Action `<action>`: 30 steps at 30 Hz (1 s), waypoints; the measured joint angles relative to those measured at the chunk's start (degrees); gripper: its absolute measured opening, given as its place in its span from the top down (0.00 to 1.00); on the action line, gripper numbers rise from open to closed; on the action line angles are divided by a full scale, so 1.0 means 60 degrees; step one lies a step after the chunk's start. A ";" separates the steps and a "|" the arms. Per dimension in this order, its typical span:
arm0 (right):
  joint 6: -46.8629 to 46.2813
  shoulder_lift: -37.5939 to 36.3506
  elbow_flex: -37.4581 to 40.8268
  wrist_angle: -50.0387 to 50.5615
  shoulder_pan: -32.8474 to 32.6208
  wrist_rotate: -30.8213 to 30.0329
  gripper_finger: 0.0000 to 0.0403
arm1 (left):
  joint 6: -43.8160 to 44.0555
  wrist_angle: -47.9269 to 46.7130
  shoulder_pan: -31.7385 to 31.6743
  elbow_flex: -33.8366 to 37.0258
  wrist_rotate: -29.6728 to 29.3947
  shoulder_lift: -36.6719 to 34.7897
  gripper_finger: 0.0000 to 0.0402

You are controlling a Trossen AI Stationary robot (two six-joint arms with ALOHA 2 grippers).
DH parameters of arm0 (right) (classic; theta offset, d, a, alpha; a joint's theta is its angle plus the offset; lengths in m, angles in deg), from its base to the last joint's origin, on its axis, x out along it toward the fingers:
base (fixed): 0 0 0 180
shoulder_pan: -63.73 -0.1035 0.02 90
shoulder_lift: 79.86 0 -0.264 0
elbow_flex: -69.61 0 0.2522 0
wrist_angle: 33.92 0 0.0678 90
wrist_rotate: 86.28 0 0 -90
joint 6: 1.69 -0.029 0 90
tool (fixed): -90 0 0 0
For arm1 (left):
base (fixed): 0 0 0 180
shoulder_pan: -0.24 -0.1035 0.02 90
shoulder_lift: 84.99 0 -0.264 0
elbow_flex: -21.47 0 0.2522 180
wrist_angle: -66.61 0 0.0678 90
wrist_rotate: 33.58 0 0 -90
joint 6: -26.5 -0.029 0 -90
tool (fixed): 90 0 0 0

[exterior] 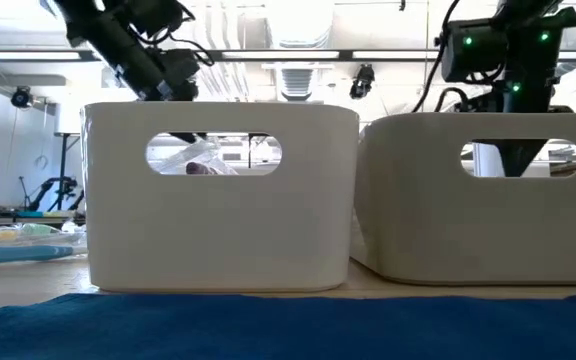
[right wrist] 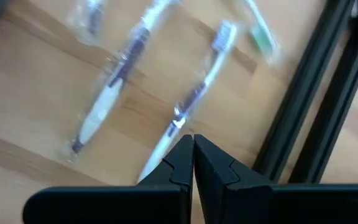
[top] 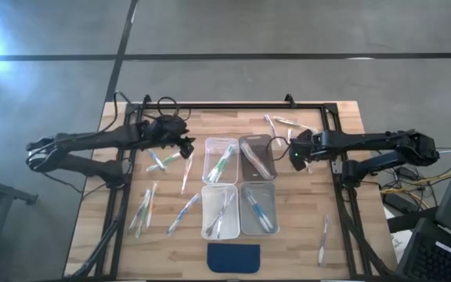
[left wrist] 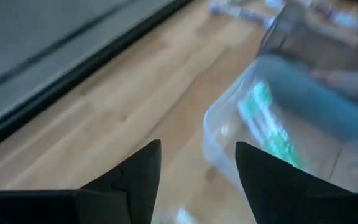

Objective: Pick & Place Toothbrushes
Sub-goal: Put the violet toothbrush into the white bin

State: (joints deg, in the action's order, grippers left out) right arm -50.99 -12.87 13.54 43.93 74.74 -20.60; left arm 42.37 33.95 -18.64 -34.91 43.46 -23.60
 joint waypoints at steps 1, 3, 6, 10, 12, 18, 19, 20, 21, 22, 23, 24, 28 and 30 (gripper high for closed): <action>-0.0031 -0.0007 0.0045 0.0026 0.0124 0.0090 0.98 | -0.0123 0.0619 0.0000 0.0262 -0.0001 -0.0032 0.47; -0.0066 -0.0012 0.0107 0.0044 0.0364 0.0205 0.98 | -0.0337 0.1778 0.0005 0.0764 0.0007 -0.0068 0.47; -0.0117 -0.0041 0.0110 0.0036 0.0756 0.0318 0.96 | -0.0590 0.3446 0.0022 0.1408 0.0038 -0.0078 0.47; -0.0130 -0.0045 0.0107 0.0004 0.1230 0.0346 0.88 | -0.0680 0.5664 0.0040 0.2201 0.0086 -0.0081 0.47; -0.0275 -0.0045 0.0139 -0.0020 0.1438 0.0462 0.83 | -0.0683 0.6702 0.0042 0.2580 0.0303 -0.0081 0.47; -0.0725 -0.0045 0.0380 -0.0388 0.1843 0.1156 0.67 | -0.1432 0.8579 0.0051 0.3164 0.0608 -0.0104 0.47; -0.0725 -0.0042 0.0414 -0.0524 0.1894 0.1202 0.65 | -0.1457 0.8584 0.0051 0.3165 0.0610 -0.0127 0.47; -0.0721 -0.0040 0.0433 -0.0688 0.1935 0.1231 0.62 | -0.1442 0.8594 0.0051 0.3165 0.0642 -0.0132 0.47; -0.0716 -0.0037 0.0442 -0.0857 0.1962 0.1269 0.60 | -0.1417 0.8585 0.0049 0.3165 0.0714 -0.0131 0.47; -0.0715 -0.0037 0.0462 -0.0976 0.2009 0.1294 0.58 | -0.1413 0.8554 0.0047 0.3165 0.0792 -0.0129 0.47; -0.0726 -0.0037 0.0483 -0.1046 0.2031 0.1309 0.56 | -0.1414 0.8538 0.0047 0.3165 0.0893 -0.0129 0.47; -0.0760 -0.0037 0.0503 -0.1139 0.2065 0.1320 0.54 | -0.1415 0.8535 0.0047 0.3165 0.1040 -0.0129 0.47; -0.0863 -0.0032 0.0571 -0.1351 0.2120 0.1312 0.50 | -0.1452 0.8492 0.0051 0.3165 0.1323 -0.0125 0.47; -0.0925 -0.0030 0.0624 -0.1366 0.2120 0.1311 0.48 | -0.1461 0.8494 0.0047 0.3165 0.1320 -0.0125 0.47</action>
State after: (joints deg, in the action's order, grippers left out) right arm -56.54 -13.05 17.28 35.74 87.46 -12.74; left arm 33.60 84.91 -18.35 -15.92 51.38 -24.35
